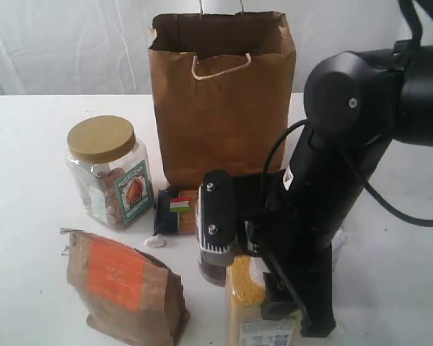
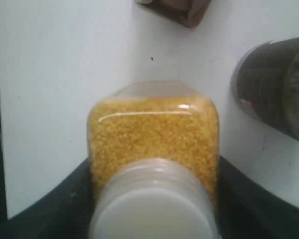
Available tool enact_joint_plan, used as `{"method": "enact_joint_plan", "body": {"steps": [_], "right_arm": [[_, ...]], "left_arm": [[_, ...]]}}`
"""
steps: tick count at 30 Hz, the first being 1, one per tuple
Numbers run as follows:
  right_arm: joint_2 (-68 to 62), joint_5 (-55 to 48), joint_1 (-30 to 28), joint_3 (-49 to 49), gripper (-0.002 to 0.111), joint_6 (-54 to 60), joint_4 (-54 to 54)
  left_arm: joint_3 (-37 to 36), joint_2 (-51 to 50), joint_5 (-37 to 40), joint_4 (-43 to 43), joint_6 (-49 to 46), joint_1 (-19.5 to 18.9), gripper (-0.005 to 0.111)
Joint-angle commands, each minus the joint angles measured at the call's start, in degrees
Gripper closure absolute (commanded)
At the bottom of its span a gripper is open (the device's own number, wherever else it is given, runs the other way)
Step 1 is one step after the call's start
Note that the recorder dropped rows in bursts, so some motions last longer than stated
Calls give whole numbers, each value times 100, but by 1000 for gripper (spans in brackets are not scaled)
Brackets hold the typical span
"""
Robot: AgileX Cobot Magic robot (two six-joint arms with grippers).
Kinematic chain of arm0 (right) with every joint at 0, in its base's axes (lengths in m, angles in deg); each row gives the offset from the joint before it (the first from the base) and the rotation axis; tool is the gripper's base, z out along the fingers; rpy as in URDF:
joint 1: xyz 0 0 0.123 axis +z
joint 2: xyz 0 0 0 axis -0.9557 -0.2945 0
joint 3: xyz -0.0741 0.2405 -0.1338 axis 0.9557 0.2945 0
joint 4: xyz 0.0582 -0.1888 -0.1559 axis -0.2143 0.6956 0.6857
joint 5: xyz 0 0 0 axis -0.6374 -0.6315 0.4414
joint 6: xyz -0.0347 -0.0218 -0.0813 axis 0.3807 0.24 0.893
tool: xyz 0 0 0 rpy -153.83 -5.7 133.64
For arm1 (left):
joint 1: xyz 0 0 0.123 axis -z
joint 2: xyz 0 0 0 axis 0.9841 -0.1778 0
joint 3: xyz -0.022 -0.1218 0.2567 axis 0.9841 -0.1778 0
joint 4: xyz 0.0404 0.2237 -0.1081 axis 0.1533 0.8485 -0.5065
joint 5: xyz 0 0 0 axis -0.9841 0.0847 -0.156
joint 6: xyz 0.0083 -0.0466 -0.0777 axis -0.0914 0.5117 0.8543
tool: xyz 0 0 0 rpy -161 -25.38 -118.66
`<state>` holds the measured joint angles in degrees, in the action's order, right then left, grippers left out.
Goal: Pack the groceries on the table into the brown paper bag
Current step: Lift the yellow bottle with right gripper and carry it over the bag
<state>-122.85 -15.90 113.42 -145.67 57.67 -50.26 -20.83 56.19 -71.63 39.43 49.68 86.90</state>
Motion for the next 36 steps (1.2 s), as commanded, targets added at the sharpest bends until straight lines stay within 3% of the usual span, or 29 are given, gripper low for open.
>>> {"method": "enact_joint_plan", "body": {"steps": [1,6,16,19,26,30,36], "right_arm": [[432,352,5,-382,108,-988,-174],[718,521,5,-692,108,-1463,-345],[1121,1009,5,-1883,108,-1463,-2163],[1121,2047,5,-2258,108,-1441,-2192],[940,5544,5,-2310,108,-1441,-2167],[574,6755,5,-2310,108,-1428,-2167],[-112,7501,-8,-2297,108,-452,-2156]], "left_arm": [[-21,28,-6,43,21,38,107],[-21,28,-6,43,21,38,107],[-21,28,-6,43,21,38,107],[-21,28,-6,43,21,38,107],[-21,28,-6,43,21,38,107],[-21,28,-6,43,21,38,107],[-21,28,-6,43,21,38,107]]}}
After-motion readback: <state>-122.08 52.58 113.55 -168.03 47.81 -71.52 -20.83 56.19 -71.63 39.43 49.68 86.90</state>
